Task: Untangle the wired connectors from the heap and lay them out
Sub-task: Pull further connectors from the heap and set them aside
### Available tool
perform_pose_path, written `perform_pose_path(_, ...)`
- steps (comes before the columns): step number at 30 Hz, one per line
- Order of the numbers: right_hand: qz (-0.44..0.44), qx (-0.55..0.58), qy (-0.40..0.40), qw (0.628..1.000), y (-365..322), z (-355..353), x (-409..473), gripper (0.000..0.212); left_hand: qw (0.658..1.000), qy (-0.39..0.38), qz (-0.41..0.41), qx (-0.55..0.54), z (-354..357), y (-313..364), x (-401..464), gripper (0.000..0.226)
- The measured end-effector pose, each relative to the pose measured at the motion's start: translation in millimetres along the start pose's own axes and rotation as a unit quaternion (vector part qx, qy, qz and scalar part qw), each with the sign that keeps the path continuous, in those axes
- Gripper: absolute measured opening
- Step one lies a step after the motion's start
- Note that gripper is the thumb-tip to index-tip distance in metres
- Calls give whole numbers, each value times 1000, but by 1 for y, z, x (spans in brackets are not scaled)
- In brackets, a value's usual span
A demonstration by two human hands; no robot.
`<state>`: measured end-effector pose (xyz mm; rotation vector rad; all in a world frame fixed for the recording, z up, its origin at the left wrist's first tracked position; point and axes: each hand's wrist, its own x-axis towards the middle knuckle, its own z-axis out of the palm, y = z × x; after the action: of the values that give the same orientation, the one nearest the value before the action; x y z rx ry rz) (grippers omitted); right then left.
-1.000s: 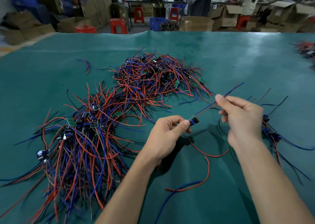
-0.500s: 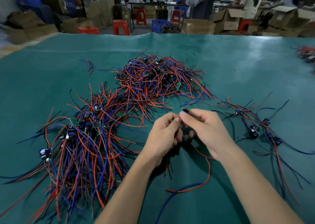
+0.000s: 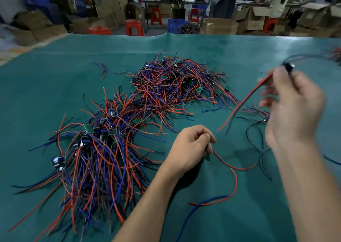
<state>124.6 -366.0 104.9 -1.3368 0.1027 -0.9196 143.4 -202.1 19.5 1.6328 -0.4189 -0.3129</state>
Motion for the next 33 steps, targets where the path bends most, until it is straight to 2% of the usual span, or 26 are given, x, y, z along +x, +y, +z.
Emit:
perform_pose_path(2, -2, 24, -66, 998, -21, 23, -1, 18, 1000, 13, -1, 18, 1, -3, 1, 27)
perform_pose_path(6, 9, -68, -256, 964, -27, 90, -19, 25, 1000, 26, -4, -5, 1, -3, 0, 28)
perform_pose_path(8, -19, -187, -366, 912, -17, 120, -20, 45, 999, 32, -5, -25, 1, -2, 0, 26)
perform_pose_path(10, -42, -341, -451, 824, -1, 137, -14, 55, 999, 39, -9, -30, -1, -2, 1, 22)
perform_pose_path(12, -38, -470, -463, 750, 25, 141, 5, 38, 999, 39, -9, -29, -2, -2, 2, 21)
perform_pose_path(14, -27, -567, -438, 697, 52, 133, 23, 27, 999, 38, -10, -34, -1, -1, 2, 20)
perform_pose_path(16, -5, -628, -425, 652, 73, 116, 32, 40, 998, 46, -12, -42, 0, -1, 3, 18)
perform_pose_path(17, 3, -640, -420, 643, 79, 107, 33, 44, 998, 52, -13, -45, 0, -1, 3, 18)
perform_pose_path(18, 5, -639, -415, 648, 85, 98, 34, 41, 997, 55, -14, -46, 0, 0, 4, 18)
perform_pose_path(20, -8, -622, -383, 683, 91, 82, 34, 14, 997, 60, -16, -46, 0, 0, 4, 18)
perform_pose_path(21, -12, -613, -361, 702, 92, 76, 34, 11, 997, 62, -18, -47, 0, 0, 4, 18)
perform_pose_path(23, -19, -595, -325, 735, 93, 65, 36, 20, 996, 64, -20, -53, -1, 0, 3, 18)
perform_pose_path(28, -34, -564, -311, 764, 95, 35, 36, 22, 995, 70, -22, -67, -1, -2, 3, 16)
perform_pose_path(33, -11, -399, -174, 900, 82, -2, 24, 26, 992, 98, -24, -77, -1, -4, 4, 15)
